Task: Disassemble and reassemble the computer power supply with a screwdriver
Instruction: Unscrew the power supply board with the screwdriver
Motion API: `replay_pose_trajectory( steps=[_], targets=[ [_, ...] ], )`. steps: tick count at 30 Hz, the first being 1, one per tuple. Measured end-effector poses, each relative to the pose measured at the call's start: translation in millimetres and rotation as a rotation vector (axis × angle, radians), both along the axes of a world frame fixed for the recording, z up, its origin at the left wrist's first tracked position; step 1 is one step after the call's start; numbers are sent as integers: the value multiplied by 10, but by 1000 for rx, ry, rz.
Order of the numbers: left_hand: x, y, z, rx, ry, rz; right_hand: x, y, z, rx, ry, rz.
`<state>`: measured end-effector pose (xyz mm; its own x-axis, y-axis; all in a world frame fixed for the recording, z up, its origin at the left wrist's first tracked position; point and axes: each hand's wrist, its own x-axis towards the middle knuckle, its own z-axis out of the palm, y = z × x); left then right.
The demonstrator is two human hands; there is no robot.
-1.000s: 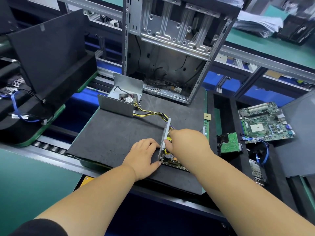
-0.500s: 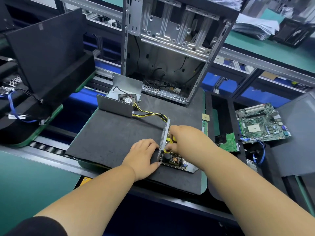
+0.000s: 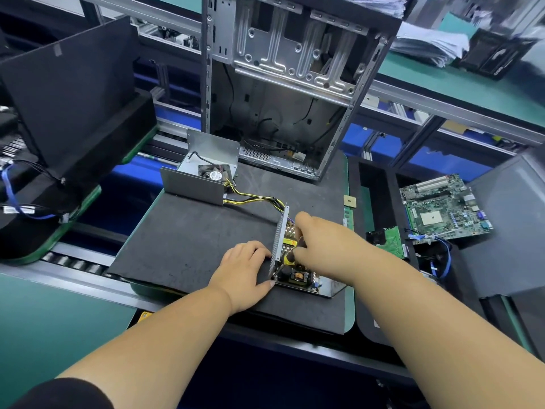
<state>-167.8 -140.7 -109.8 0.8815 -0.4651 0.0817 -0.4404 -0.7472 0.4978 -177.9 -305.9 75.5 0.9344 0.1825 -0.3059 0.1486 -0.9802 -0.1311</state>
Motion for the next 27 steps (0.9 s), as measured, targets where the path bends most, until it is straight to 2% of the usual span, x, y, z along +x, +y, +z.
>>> replay_pose_trajectory(
  steps=[2,7,16,18,23,25,27],
  targets=[
    [-2,-1,9,-1,2,-2,-7,41,34,-13,-31,76],
    [-2,-1,20,8,7,-6,40,158,-23,-235,-115,185],
    [-4,1,38,30,28,-15,32,202,-169,-448,-246,-15],
    [-5,2,33,17,23,-12,31,149,-177,-403,-222,-43],
    [-8,0,32,28,9,-13,-8,1,-63,-53,-63,-56],
    [-6,-3,38,26,14,-10,-37,13,-28,-8,-22,1],
    [-4,-8,42,29,16,-8,-45,49,-17,-65,-46,63]
  ],
)
